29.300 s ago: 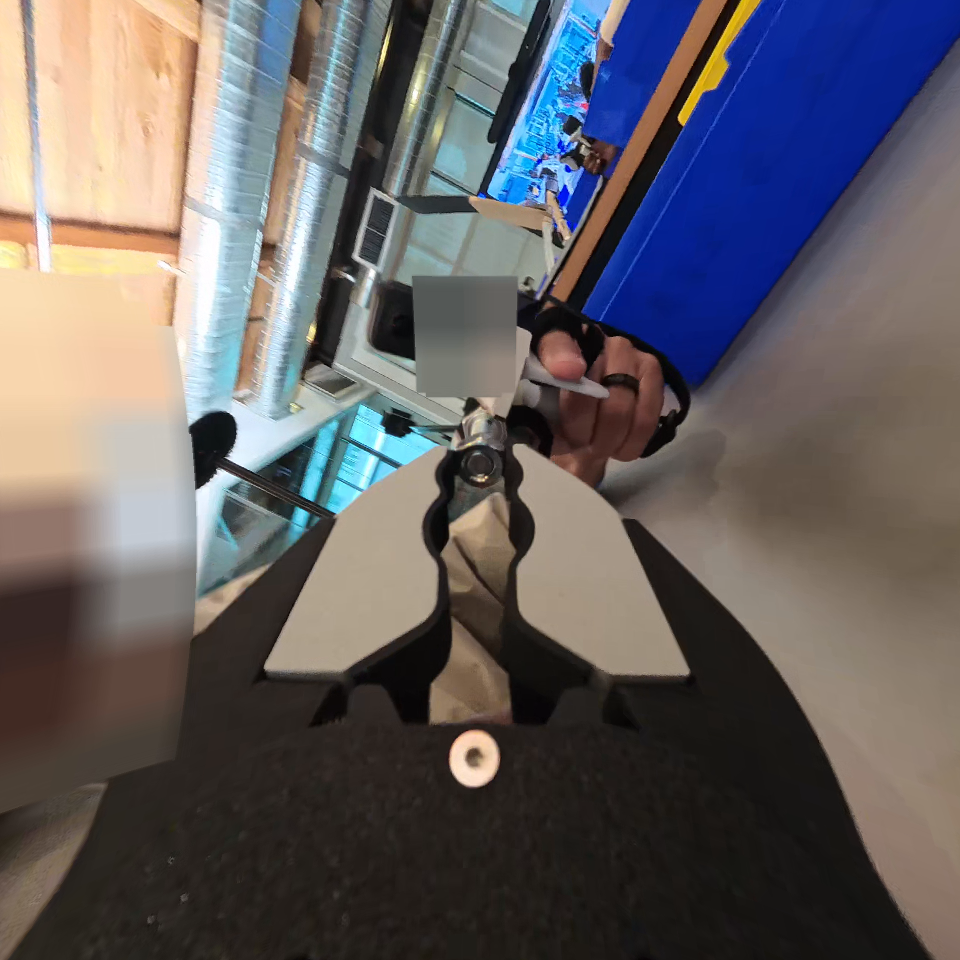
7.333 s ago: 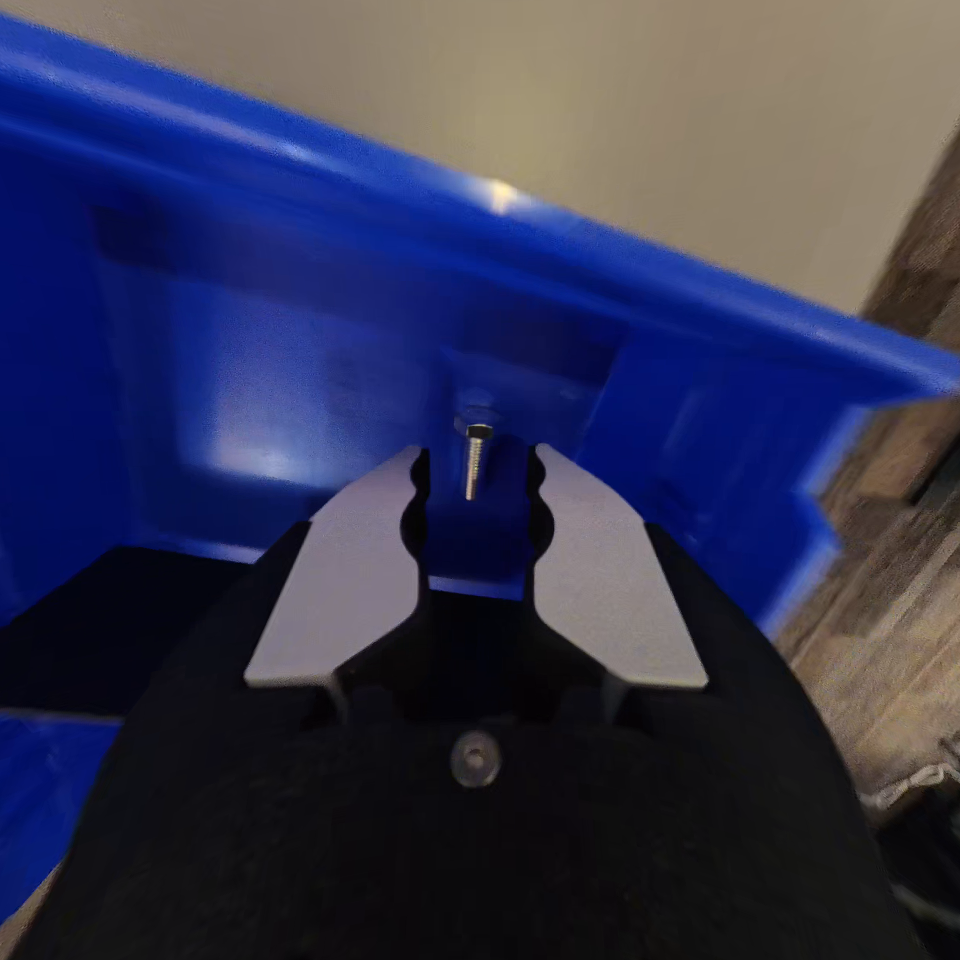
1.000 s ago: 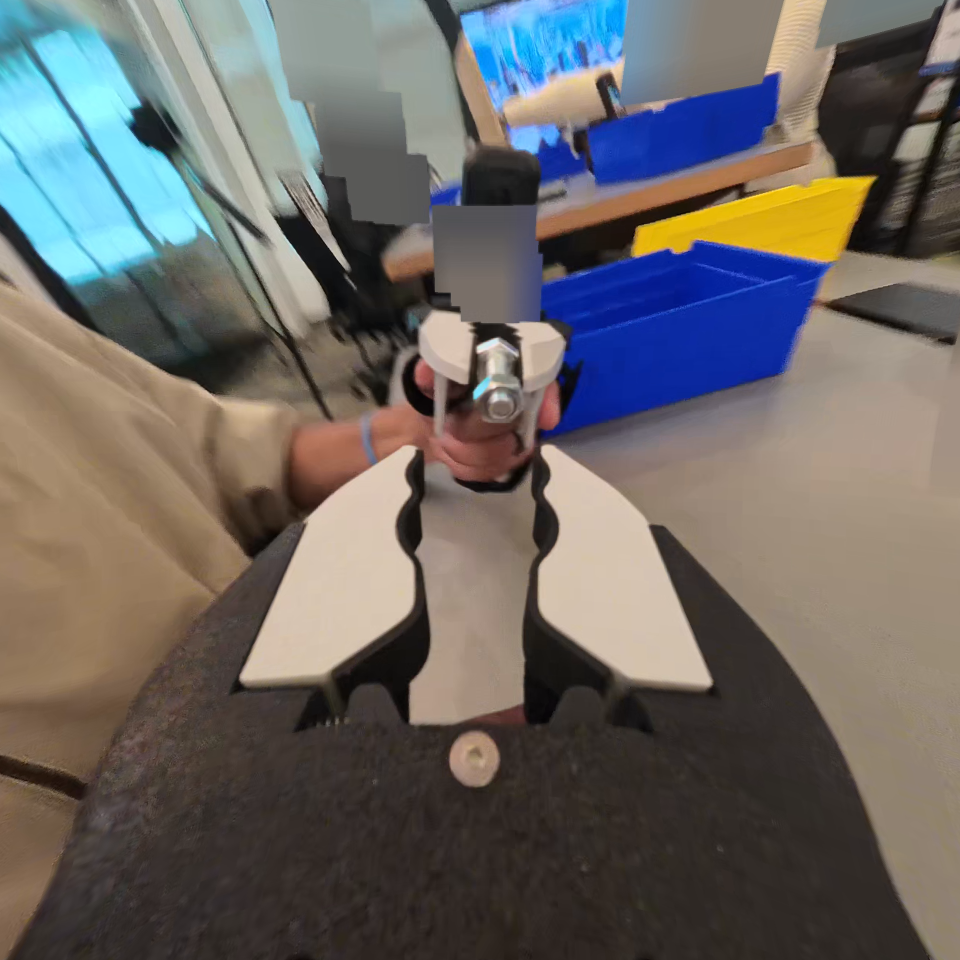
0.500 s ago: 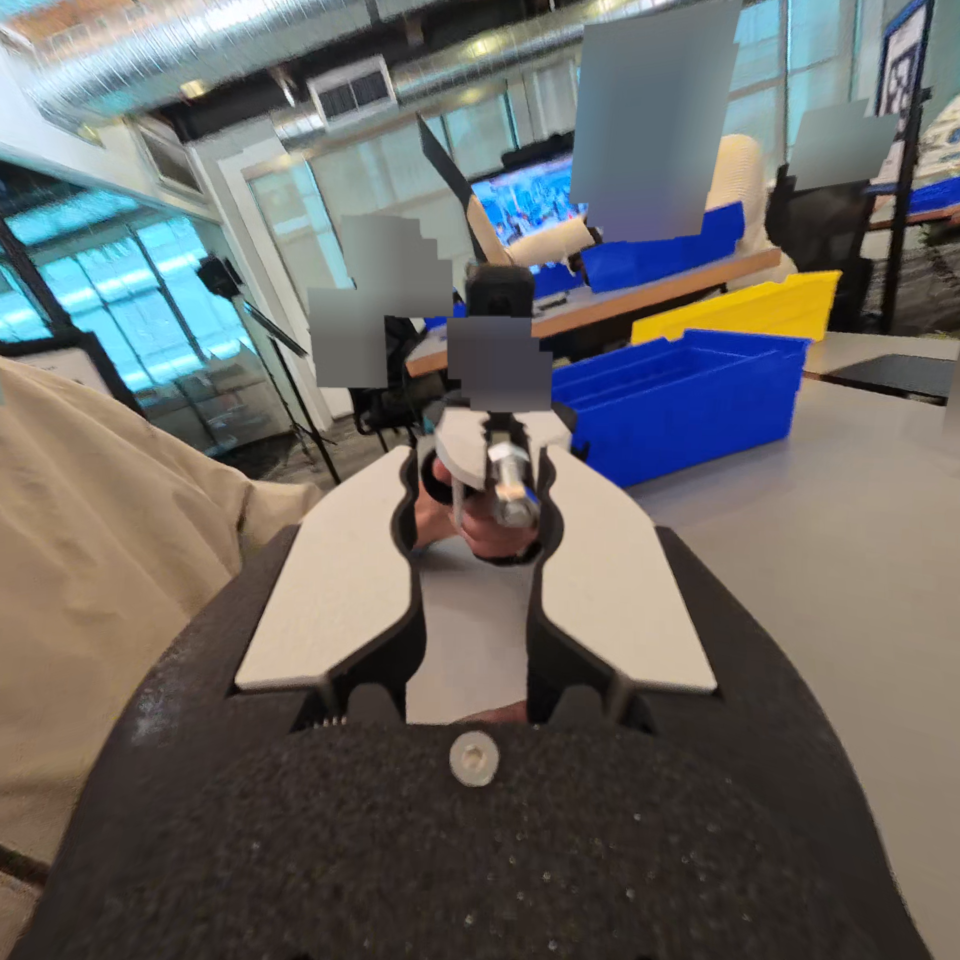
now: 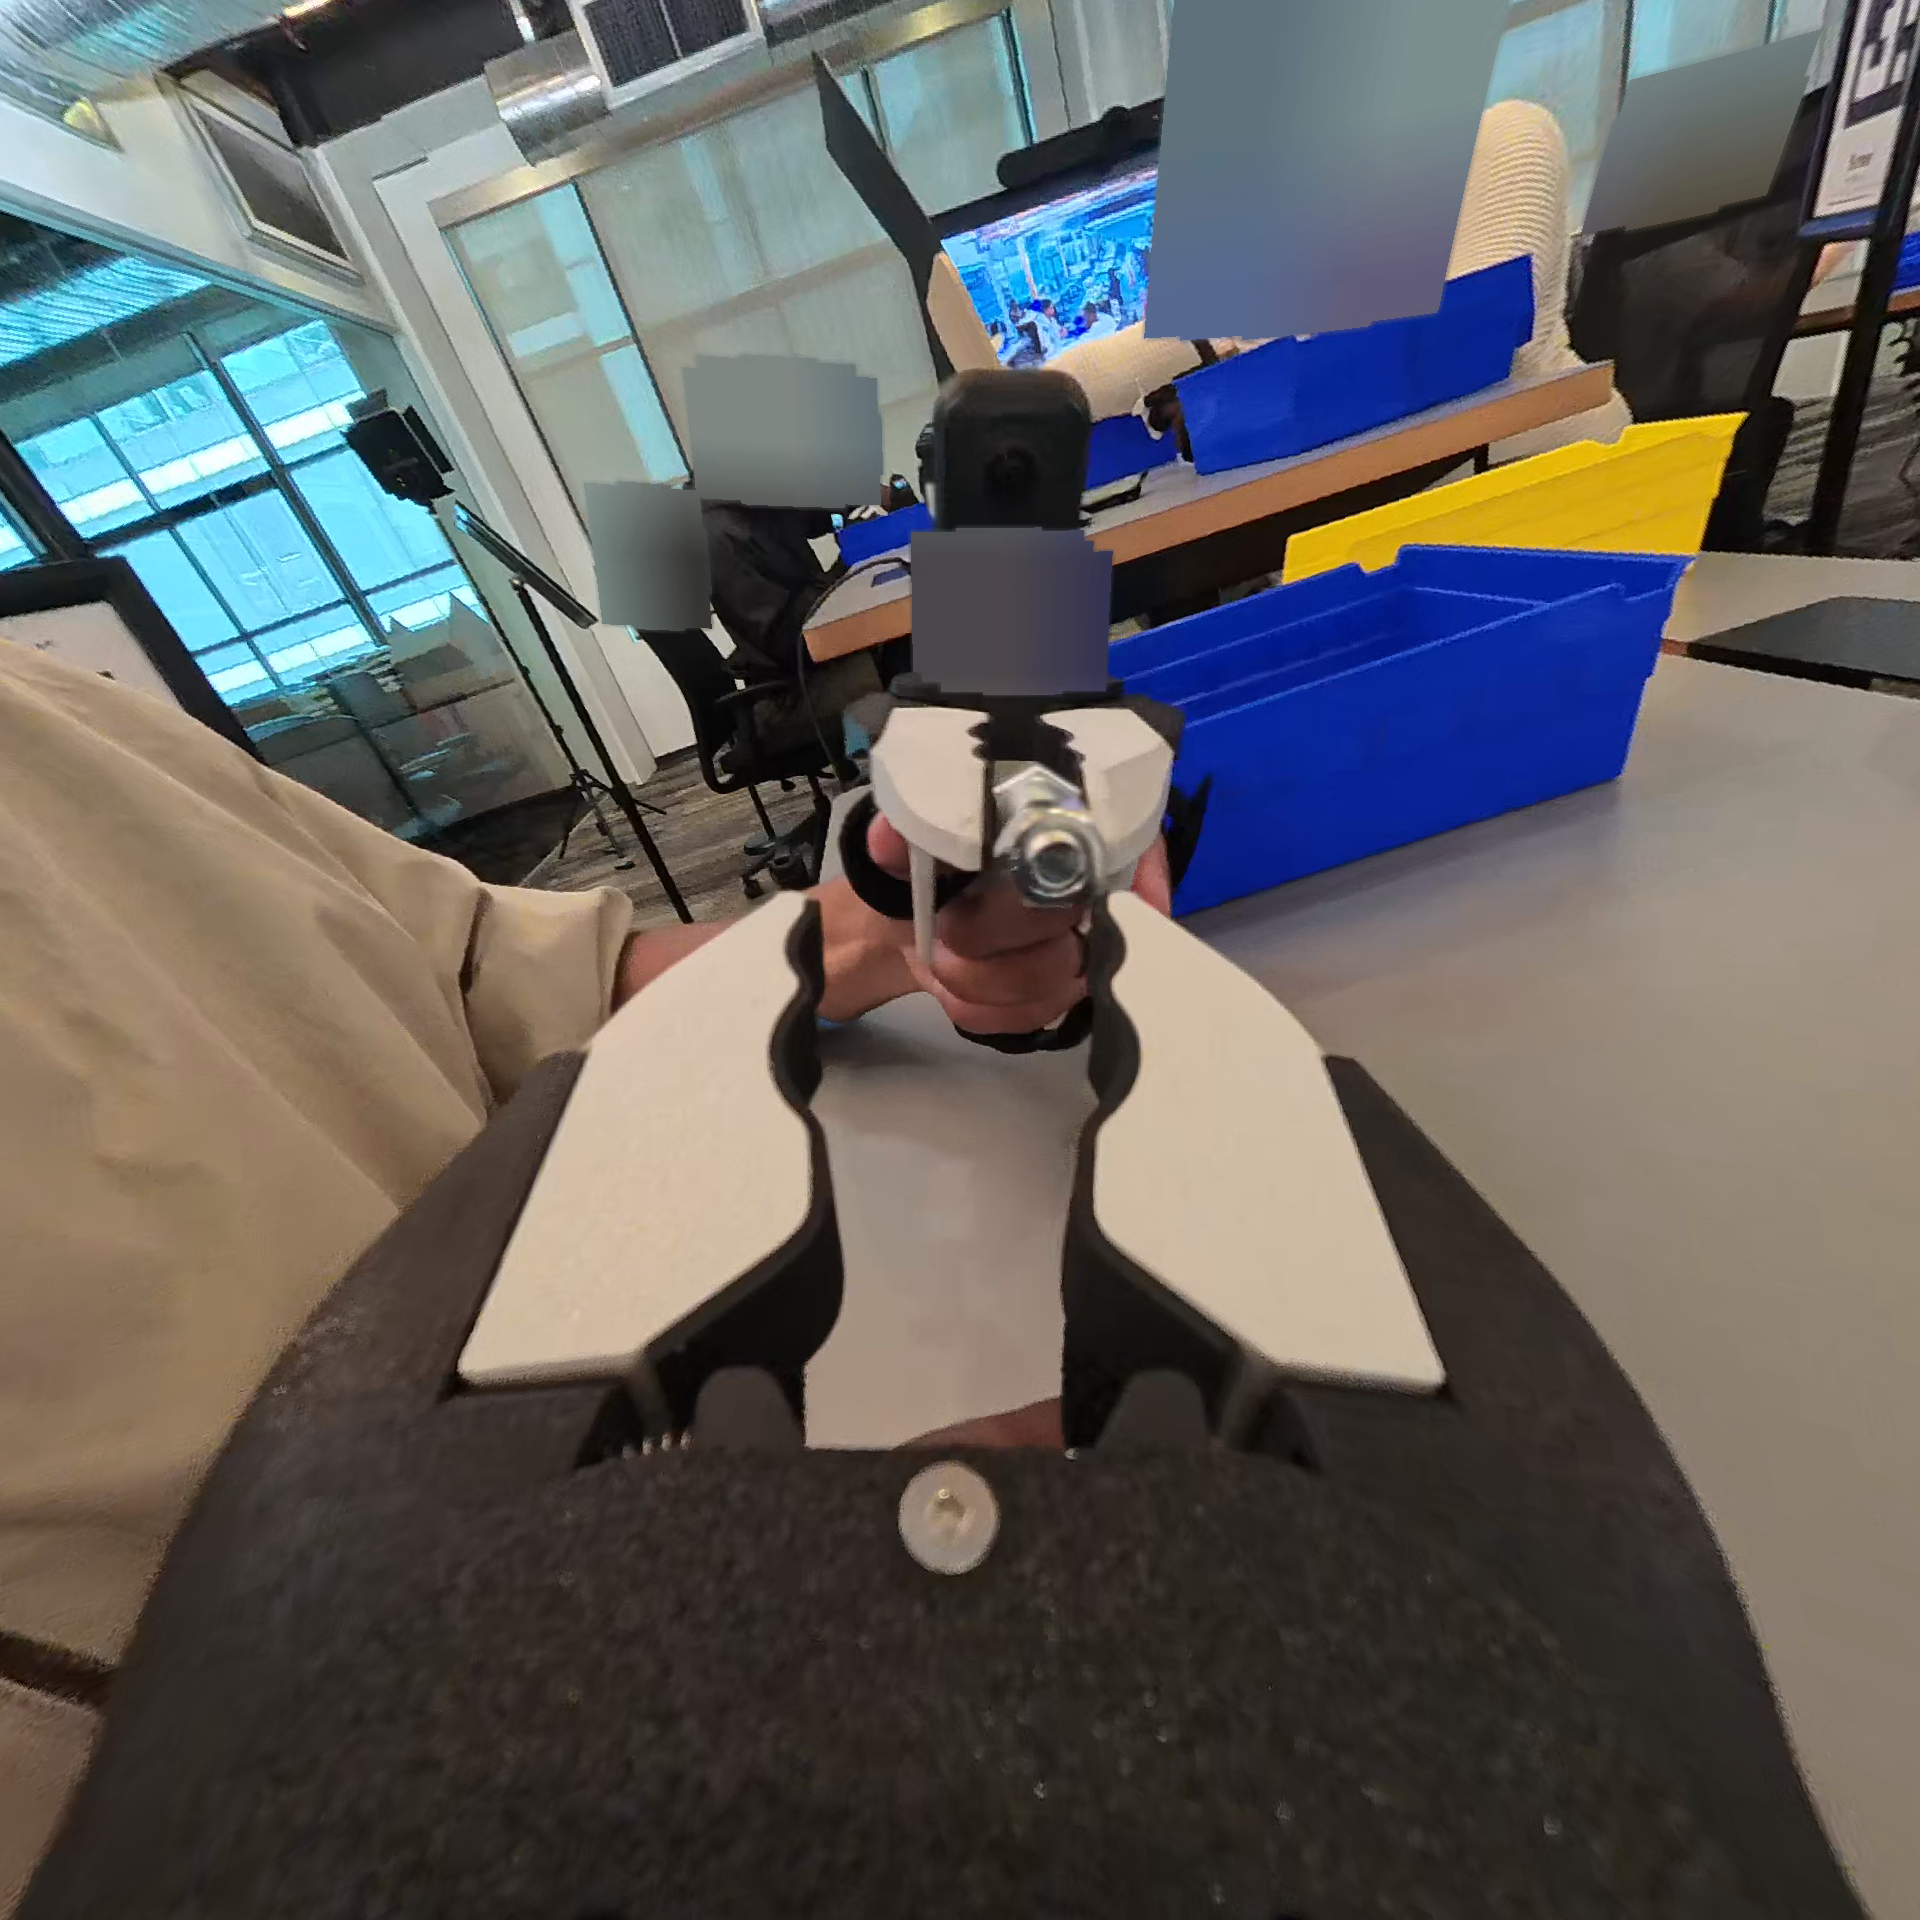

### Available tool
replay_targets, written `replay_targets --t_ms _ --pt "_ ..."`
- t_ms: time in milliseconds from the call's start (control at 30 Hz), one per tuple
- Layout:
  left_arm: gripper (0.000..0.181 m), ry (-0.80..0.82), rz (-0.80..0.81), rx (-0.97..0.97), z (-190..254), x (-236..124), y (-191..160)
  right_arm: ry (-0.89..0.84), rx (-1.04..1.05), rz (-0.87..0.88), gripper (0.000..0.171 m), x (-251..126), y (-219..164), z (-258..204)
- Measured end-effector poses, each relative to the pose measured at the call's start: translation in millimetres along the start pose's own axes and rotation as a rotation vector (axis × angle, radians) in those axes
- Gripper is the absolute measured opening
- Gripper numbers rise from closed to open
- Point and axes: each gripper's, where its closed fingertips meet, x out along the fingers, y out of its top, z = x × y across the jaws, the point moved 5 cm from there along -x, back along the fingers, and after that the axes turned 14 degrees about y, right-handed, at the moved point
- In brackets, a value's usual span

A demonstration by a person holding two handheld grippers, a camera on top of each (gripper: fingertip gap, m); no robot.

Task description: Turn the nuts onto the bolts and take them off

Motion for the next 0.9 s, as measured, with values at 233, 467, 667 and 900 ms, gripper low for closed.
replay_targets --t_ms 233,467,667,900 --pt "0.018 -0.005 -0.045 0.041 4 4 -7 0.022 0.048 0.007 0.047 3 -8 3" --pt "0.018 0.022 -0.1 0.059 2 8 -14 -0.013 -0.083 0.02 0.042 -11 19 -9" --pt "0.018 -0.013 -0.053 0.043 4 4 -8 -0.005 0.002 -0.039 0.048 -7 -9 -1" --pt "0.018 0.018 -0.117 0.071 2 9 -17 -0.002 -0.099 0.005 0.045 -9 18 -13"
